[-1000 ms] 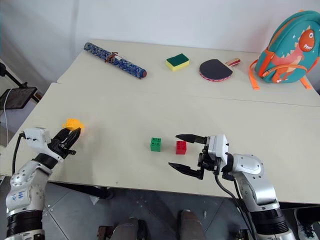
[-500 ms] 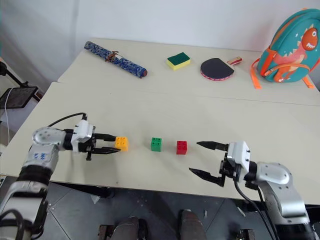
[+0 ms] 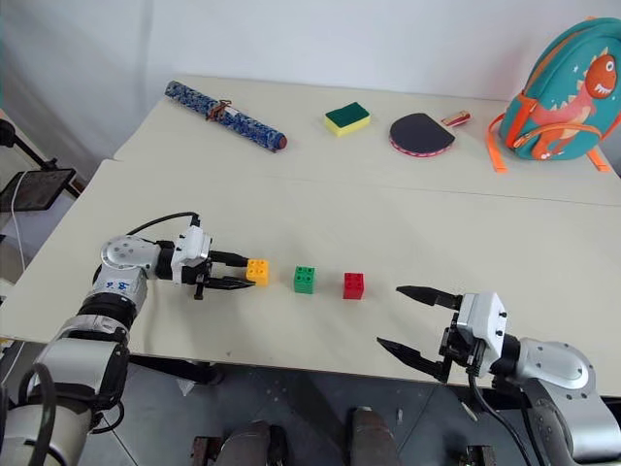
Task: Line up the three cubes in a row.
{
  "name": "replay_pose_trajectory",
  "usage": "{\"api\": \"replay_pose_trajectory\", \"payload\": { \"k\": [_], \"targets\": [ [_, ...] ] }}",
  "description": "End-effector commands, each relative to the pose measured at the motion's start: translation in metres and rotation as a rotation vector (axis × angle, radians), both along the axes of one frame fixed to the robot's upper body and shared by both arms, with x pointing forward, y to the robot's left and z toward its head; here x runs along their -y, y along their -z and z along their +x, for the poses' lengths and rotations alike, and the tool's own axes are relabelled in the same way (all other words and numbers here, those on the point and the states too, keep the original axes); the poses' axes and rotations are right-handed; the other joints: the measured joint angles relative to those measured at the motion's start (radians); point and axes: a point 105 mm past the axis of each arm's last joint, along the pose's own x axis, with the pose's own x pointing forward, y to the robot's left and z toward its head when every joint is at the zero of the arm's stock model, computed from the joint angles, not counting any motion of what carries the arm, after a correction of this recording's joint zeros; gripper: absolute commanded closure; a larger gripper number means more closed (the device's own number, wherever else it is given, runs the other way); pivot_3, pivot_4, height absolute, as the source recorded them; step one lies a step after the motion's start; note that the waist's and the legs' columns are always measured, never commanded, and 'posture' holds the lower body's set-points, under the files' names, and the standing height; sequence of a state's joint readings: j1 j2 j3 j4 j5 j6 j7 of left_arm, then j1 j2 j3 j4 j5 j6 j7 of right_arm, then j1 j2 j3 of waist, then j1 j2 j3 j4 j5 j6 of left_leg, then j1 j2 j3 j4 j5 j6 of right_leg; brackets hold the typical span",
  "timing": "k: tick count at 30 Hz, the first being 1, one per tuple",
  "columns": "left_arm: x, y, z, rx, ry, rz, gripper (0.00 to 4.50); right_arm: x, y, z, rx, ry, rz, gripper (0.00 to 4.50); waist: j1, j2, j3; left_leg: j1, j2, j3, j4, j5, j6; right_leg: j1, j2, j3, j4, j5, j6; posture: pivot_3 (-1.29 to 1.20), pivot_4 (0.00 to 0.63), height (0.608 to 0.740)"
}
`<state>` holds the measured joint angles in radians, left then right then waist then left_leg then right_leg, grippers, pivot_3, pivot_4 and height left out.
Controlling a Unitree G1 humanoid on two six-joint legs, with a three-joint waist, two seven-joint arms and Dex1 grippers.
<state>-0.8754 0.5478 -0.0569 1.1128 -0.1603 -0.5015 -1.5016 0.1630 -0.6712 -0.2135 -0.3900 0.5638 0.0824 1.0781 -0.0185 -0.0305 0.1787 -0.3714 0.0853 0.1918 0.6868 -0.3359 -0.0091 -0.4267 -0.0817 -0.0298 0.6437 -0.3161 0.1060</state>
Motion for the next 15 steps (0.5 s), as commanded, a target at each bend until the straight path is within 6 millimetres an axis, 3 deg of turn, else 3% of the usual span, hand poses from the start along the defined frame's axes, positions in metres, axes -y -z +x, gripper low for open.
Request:
{"api": "replay_pose_trajectory", "payload": {
  "k": [1, 6, 9, 15],
  "targets": [
    [0.0, 0.006, -0.012, -0.056, 0.102, 0.052, 3.04, 0.003, -0.011, -0.002, 0.036, -0.002, -0.006, 0.0, 0.0, 0.0, 0.0, 0.0, 0.0, 0.0, 0.0, 0.0, 0.0, 0.0, 0.0, 0.0, 0.0, 0.0, 0.0, 0.0, 0.15, 0.74],
    [-0.007, 0.005, -0.012, -0.081, 0.081, 0.057, 1.44, 0.003, -0.007, 0.002, 0.026, -0.007, -0.004, 0.0, 0.0, 0.0, 0.0, 0.0, 0.0, 0.0, 0.0, 0.0, 0.0, 0.0, 0.0, 0.0, 0.0, 0.0, 0.0, 0.0, 0.15, 0.74],
    [-0.026, -0.015, -0.008, -0.012, -0.029, -0.032, 0.62, 0.004, -0.011, 0.008, 0.03, -0.044, -0.011, 0.0, -0.01, 0.0, 0.0, 0.0, 0.0, 0.0, 0.0, 0.0, 0.0, 0.0, 0.0, 0.0, 0.001, 0.0, 0.0, 0.0, 0.15, 0.74],
    [-0.064, -0.053, -0.014, 0.066, -0.221, -0.159, 0.62, 0.014, -0.031, 0.016, 0.063, -0.167, -0.095, 0.0, -0.012, 0.0, 0.0, 0.001, 0.002, 0.0, 0.0, 0.0, 0.0, -0.002, 0.001, 0.002, 0.003, 0.0, 0.0, 0.0, 0.15, 0.74]
  ]
}}
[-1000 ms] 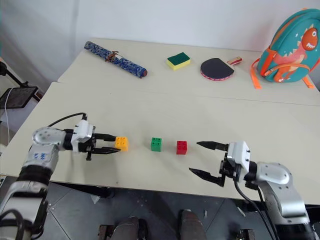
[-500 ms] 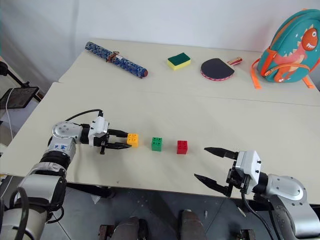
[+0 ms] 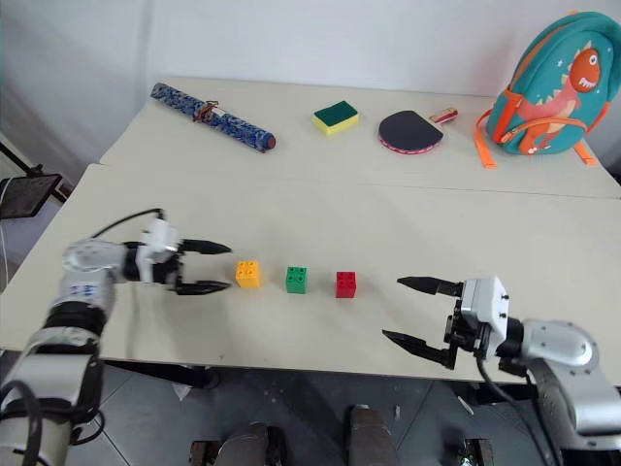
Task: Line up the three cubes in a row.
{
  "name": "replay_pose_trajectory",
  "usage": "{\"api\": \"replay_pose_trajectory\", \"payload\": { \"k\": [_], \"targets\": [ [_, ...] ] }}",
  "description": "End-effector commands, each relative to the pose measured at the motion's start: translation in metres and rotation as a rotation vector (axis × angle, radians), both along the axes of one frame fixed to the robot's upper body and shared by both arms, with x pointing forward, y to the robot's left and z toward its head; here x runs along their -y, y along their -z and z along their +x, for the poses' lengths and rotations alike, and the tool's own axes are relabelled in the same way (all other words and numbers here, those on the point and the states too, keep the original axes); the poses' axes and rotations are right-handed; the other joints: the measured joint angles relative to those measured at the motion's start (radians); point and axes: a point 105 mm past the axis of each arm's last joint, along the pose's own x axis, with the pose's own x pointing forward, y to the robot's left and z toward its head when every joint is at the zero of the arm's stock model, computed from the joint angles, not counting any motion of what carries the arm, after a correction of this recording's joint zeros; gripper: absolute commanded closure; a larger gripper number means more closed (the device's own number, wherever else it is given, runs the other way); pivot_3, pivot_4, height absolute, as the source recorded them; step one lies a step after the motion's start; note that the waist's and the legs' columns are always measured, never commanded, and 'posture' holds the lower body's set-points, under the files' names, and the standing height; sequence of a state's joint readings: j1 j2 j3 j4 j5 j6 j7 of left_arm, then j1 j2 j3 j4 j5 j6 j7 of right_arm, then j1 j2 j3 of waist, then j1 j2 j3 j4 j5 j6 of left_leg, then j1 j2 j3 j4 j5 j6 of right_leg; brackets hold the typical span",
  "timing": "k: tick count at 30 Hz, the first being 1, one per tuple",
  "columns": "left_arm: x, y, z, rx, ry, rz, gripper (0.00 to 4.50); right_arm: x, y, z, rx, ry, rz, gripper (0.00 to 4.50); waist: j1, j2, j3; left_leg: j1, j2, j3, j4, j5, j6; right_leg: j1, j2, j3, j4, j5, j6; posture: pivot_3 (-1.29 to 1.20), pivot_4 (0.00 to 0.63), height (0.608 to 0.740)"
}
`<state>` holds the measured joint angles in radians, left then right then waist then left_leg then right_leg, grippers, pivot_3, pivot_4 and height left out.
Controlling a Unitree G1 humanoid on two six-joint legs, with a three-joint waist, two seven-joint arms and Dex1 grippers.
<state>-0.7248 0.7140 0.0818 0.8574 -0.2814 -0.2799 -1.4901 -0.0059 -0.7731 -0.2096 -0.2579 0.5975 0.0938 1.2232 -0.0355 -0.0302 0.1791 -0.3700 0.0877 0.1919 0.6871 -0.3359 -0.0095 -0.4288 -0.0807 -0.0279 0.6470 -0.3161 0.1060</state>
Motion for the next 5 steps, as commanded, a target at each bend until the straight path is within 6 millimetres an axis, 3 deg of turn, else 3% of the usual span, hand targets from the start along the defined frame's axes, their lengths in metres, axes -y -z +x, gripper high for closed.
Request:
{"api": "replay_pose_trajectory", "payload": {
  "k": [1, 5],
  "targets": [
    [-0.013, -0.027, -0.007, 0.079, -0.057, -0.042, 0.62, 0.007, -0.02, 0.005, 0.042, -0.067, -0.056, 0.0, 0.007, 0.0, 0.0, 0.0, 0.0, 0.0, 0.0, 0.0, 0.0, 0.0, 0.0, 0.0, 0.0, 0.0, 0.0, 0.0, 0.15, 0.74],
    [-0.025, -0.04, -0.024, 0.125, -0.085, 0.011, 0.62, 0.014, -0.032, 0.011, 0.021, -0.129, -0.169, 0.0, 0.009, 0.001, 0.001, -0.001, 0.0, 0.003, 0.003, -0.001, 0.001, 0.0, 0.0, 0.001, 0.0, 0.0, 0.0, 0.0, 0.15, 0.74]
  ]
}}
